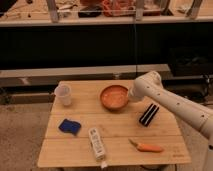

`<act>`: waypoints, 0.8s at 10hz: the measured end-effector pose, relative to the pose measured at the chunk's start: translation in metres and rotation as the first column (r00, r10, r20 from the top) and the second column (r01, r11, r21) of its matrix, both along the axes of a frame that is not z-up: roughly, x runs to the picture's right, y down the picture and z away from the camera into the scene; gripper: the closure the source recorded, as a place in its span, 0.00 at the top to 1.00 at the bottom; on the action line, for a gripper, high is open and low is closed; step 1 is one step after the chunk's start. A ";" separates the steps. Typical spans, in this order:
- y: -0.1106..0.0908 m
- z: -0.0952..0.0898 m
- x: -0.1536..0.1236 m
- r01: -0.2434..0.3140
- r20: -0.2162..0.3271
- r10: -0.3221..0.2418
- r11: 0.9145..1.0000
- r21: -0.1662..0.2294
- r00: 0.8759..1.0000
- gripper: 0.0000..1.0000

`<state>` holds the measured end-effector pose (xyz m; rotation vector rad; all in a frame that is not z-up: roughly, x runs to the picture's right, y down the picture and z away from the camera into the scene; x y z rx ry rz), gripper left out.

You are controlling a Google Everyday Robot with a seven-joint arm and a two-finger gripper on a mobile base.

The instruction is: Drag the ceramic bowl in a circle

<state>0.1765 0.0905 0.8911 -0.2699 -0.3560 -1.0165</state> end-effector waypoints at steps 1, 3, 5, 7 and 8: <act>0.011 -0.006 0.007 -0.017 -0.008 0.017 1.000 -0.005 1.000 0.04; 0.051 -0.035 0.022 -0.056 -0.023 0.056 0.998 -0.008 0.998 0.04; 0.087 -0.065 0.027 -0.075 -0.031 0.075 0.997 -0.007 0.997 0.04; 0.122 -0.095 0.016 -0.065 -0.026 0.065 0.998 0.002 0.998 0.04; 0.127 -0.101 0.012 -0.057 -0.022 0.057 0.998 0.005 0.998 0.04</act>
